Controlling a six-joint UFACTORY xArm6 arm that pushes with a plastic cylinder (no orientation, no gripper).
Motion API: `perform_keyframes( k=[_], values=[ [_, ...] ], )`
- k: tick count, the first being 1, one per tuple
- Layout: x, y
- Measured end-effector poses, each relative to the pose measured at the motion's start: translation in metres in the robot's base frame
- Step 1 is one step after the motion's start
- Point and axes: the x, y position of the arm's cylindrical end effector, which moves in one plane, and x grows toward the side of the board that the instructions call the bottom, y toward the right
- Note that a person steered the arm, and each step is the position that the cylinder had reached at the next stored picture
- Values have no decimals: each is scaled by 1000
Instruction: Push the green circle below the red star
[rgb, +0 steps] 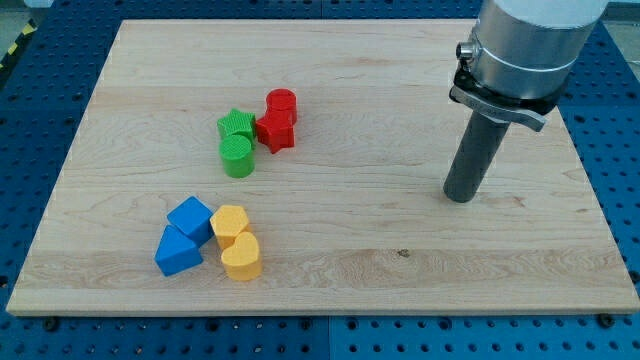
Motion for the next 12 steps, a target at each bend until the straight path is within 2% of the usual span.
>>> perform_keyframes(
  k=[1, 2, 4, 7, 9, 11, 12],
  values=[
    [0, -5],
    [0, -45],
    [-2, -63],
    [-22, -124],
    [-2, -206],
    [-7, -284],
    [-13, -290]
  ],
)
